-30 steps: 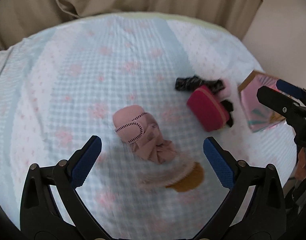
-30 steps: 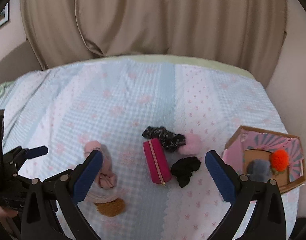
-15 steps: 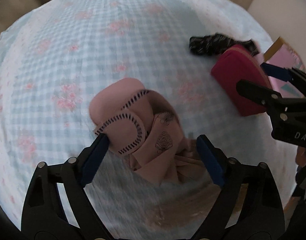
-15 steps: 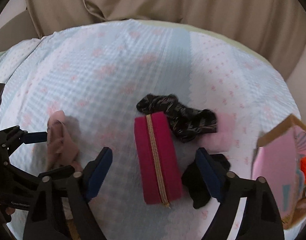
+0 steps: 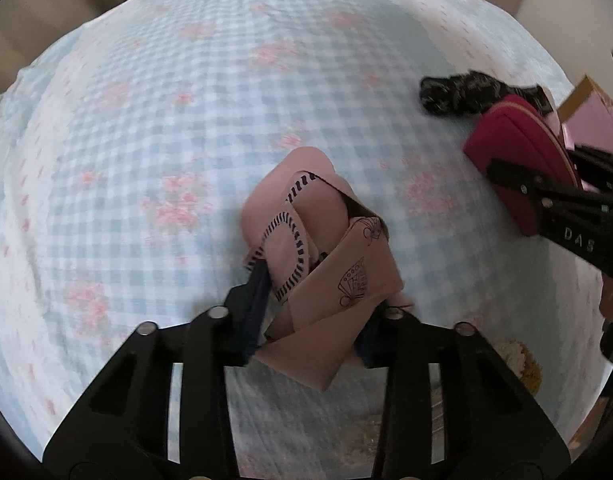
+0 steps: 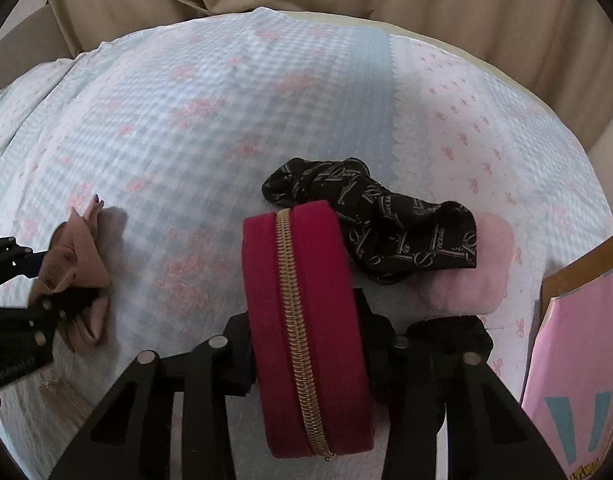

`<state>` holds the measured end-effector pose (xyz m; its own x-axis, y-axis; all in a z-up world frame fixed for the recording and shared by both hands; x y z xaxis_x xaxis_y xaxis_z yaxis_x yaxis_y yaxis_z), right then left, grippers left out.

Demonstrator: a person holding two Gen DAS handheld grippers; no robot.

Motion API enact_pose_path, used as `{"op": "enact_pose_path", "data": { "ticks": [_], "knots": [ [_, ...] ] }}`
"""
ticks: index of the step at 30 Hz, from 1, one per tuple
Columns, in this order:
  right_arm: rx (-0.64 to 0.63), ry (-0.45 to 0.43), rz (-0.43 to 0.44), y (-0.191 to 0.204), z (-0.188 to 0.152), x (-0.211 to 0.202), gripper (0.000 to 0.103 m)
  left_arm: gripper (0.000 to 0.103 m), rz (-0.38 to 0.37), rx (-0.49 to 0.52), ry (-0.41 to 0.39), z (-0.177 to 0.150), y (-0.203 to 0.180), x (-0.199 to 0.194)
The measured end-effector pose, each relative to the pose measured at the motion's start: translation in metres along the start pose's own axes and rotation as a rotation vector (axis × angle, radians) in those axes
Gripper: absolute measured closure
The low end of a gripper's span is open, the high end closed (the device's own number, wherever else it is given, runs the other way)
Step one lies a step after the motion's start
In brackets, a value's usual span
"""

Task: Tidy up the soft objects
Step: 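Grasp the pink bow scrunchie with left tool while right tool grasps magenta pouch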

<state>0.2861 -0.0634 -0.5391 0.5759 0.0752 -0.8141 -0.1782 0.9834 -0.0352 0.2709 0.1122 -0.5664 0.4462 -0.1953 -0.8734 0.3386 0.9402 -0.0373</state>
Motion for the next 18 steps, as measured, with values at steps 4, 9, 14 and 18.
{"op": "enact_pose_path", "data": {
  "ticks": [4, 9, 14, 18],
  "knots": [
    [-0.008, 0.001, -0.009, 0.002, 0.000, -0.002, 0.070, 0.076, 0.004, -0.037, -0.005, 0.005, 0.009, -0.004],
    [0.009, -0.010, -0.006, 0.003, 0.002, -0.012, 0.071, 0.076, 0.006, -0.074, -0.031, 0.017, 0.015, -0.016],
    [0.026, -0.035, -0.012, 0.002, 0.011, -0.036, 0.071, 0.076, 0.010, -0.081, -0.069, 0.032, 0.012, -0.037],
    [0.044, -0.067, -0.016, 0.001, 0.024, -0.068, 0.071, 0.076, 0.010, -0.089, -0.105, 0.041, 0.007, -0.067]
  ]
}}
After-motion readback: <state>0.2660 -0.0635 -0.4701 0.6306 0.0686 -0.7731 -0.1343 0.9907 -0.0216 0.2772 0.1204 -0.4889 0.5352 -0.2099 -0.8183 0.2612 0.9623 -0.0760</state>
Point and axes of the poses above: each gripper's, at about its wrist camera, not at the fingertips, and x roughly the way its jaws point, y to its left, z to its top, the point moved 9 cm from there along x, roughly the way its jaws point, and after that the axes turned 7 degrees about -y, right-handed, at the moved point
